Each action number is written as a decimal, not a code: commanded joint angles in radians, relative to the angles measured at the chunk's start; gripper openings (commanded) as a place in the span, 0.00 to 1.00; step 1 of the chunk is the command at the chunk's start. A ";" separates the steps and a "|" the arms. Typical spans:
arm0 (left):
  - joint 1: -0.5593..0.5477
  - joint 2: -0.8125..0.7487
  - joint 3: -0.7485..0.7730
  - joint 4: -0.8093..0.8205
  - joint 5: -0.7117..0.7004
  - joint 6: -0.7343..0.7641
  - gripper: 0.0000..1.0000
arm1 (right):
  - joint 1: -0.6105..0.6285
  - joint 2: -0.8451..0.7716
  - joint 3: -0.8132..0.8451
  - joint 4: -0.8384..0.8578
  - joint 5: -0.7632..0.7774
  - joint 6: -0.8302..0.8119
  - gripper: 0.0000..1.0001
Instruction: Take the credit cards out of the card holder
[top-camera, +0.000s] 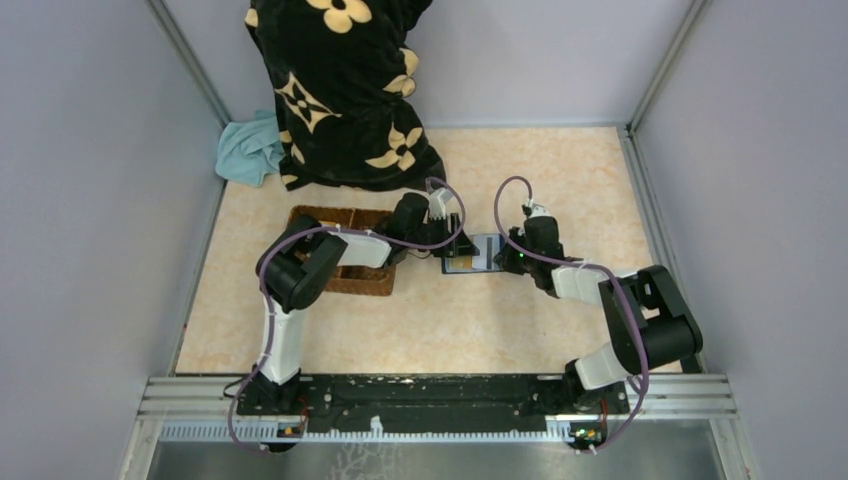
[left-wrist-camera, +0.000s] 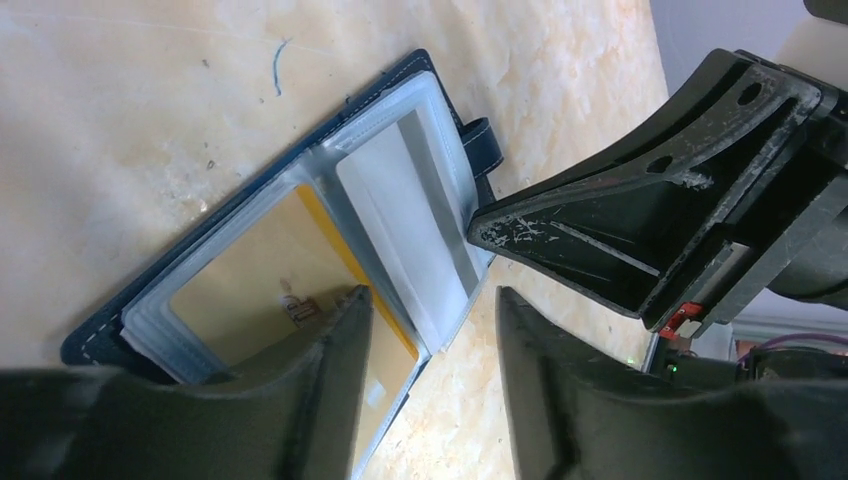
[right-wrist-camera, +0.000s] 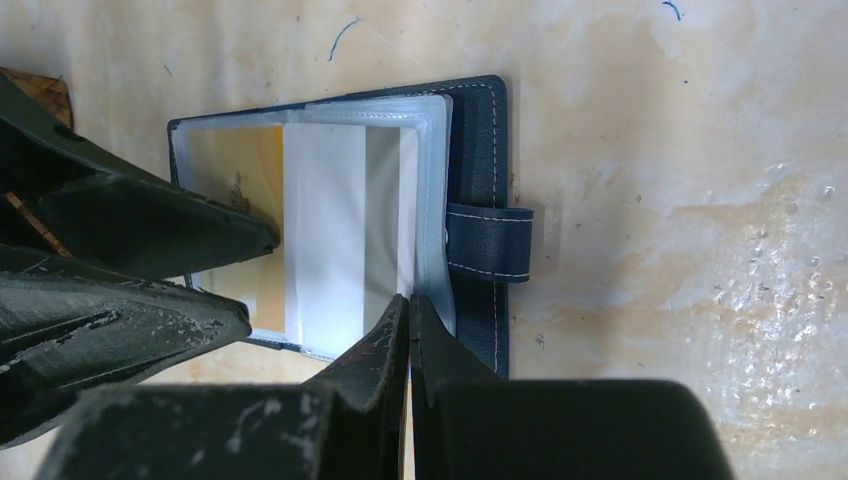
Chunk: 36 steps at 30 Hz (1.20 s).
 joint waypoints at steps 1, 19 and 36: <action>0.008 0.045 -0.026 0.039 0.015 -0.021 0.66 | 0.000 -0.011 -0.019 -0.078 0.009 -0.014 0.00; 0.008 0.120 -0.082 0.244 0.133 -0.117 0.74 | 0.000 0.072 -0.035 -0.014 -0.036 0.005 0.00; 0.008 0.109 -0.098 0.233 0.118 -0.134 0.00 | 0.000 0.081 -0.048 0.002 -0.034 0.011 0.00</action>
